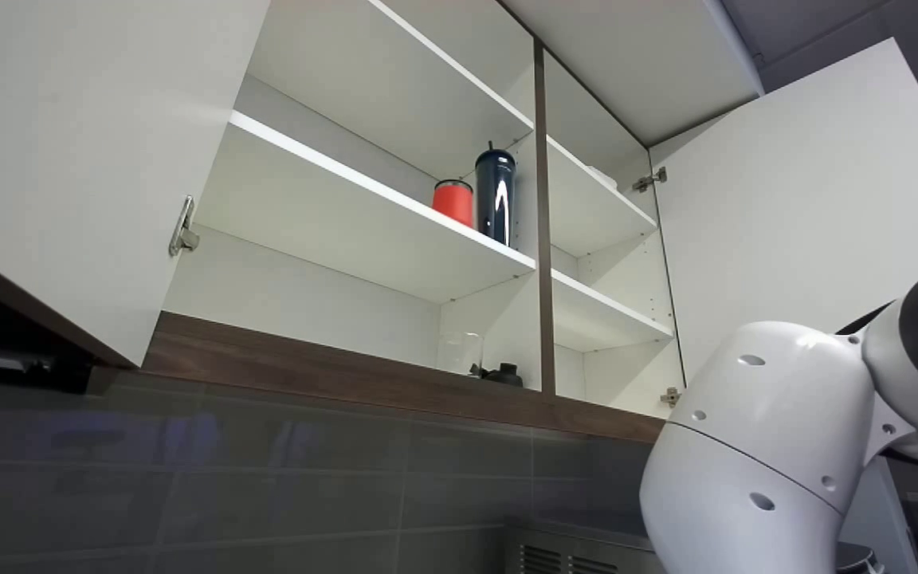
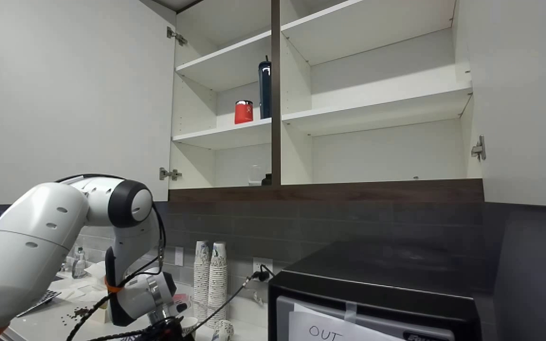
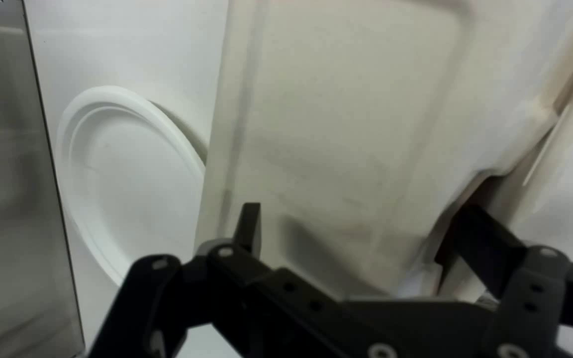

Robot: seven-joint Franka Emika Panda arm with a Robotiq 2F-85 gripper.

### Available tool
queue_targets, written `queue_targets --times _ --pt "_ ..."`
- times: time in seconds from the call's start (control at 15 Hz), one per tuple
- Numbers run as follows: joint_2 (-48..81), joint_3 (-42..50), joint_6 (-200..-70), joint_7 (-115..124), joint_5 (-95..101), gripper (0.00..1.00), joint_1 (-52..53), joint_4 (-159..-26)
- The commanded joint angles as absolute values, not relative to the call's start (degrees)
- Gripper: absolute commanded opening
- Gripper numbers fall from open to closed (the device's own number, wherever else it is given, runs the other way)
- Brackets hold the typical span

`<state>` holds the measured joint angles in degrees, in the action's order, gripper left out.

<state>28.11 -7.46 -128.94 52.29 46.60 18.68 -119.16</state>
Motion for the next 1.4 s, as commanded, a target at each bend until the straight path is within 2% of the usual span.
queue_targets --times 0.0,0.73,0.8,1.0,1.13,1.2,1.27,1.33 --pt "28.27 -7.45 -128.27 50.37 43.56 1.00 19.13 -119.89" --pt "28.89 -6.36 -128.19 52.12 44.60 1.00 20.85 -119.58" --pt "28.72 -6.28 -128.27 52.40 44.71 0.83 20.94 -119.73" --pt "28.25 -6.11 -128.30 53.03 44.91 0.58 21.19 -120.06" --pt "27.84 -5.94 -128.27 53.60 45.19 0.58 21.36 -120.32" --pt "27.52 -5.87 -128.01 53.99 45.44 0.49 21.44 -120.42" --pt "27.29 -5.87 -127.87 54.37 45.60 0.44 21.51 -120.47" --pt "27.23 -5.86 -127.84 54.71 45.73 0.31 21.57 -120.51"
